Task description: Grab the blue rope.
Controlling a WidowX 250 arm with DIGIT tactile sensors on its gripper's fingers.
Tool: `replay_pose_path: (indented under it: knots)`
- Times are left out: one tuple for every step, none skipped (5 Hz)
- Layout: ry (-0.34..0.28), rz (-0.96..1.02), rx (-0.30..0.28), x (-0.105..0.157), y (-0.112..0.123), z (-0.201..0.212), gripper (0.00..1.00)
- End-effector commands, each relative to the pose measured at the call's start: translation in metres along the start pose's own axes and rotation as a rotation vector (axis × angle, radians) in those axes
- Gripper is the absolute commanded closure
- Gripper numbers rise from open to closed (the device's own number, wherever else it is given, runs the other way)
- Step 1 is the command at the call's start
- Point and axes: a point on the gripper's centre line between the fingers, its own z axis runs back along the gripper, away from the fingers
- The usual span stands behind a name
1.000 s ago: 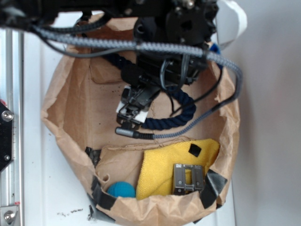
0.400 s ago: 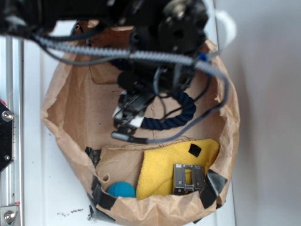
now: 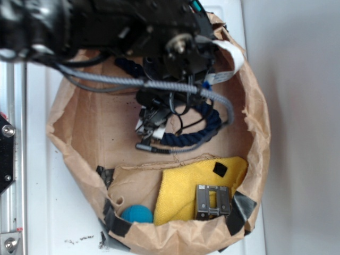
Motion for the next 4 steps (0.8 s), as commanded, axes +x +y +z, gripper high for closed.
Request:
replay_pose_path:
  knots:
    - [-0.030, -0.027, 0.118, 0.028, 0.028, -0.024, 0.00]
    - [-0.024, -0.052, 0.143, 0.031, 0.031, -0.032, 0.00]
    - [-0.042, -0.042, 0.176, 0.031, 0.024, -0.033, 1.00]
    - [-0.034, -0.047, 0.187, 0.027, 0.018, -0.038, 1.00]
